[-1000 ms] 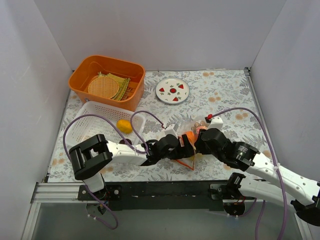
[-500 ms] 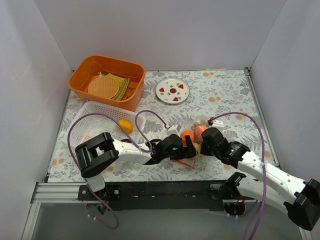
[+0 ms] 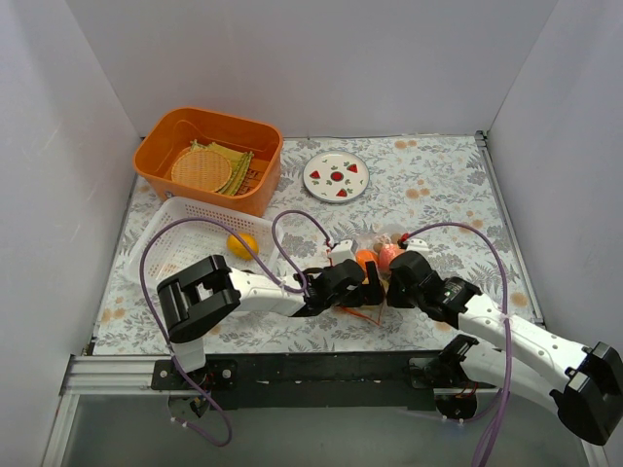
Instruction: Open the zip-top bag and remove the fake food
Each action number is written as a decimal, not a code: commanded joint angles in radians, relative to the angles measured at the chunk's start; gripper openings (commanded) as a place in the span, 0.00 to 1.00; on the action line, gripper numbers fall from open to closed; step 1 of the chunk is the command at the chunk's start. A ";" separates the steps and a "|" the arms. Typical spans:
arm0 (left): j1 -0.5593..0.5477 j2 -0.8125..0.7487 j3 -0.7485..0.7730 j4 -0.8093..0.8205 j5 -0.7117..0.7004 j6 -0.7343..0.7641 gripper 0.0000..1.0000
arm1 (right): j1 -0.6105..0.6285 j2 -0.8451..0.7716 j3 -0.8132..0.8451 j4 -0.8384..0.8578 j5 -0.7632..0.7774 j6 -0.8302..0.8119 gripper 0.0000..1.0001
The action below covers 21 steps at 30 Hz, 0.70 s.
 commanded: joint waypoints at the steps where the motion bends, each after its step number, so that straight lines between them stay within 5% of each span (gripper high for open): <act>1: -0.009 -0.008 0.030 -0.035 -0.067 0.020 0.79 | 0.003 -0.002 0.027 0.043 -0.022 -0.027 0.01; 7: -0.009 -0.077 0.000 -0.035 -0.070 0.023 0.46 | 0.001 0.014 0.055 0.006 0.033 -0.025 0.01; 10: -0.008 -0.142 -0.035 -0.061 -0.066 0.016 0.37 | -0.009 0.020 0.070 0.001 0.039 -0.028 0.01; 21: -0.008 -0.306 -0.112 -0.224 -0.078 -0.032 0.34 | -0.031 0.054 0.073 0.018 0.042 -0.044 0.01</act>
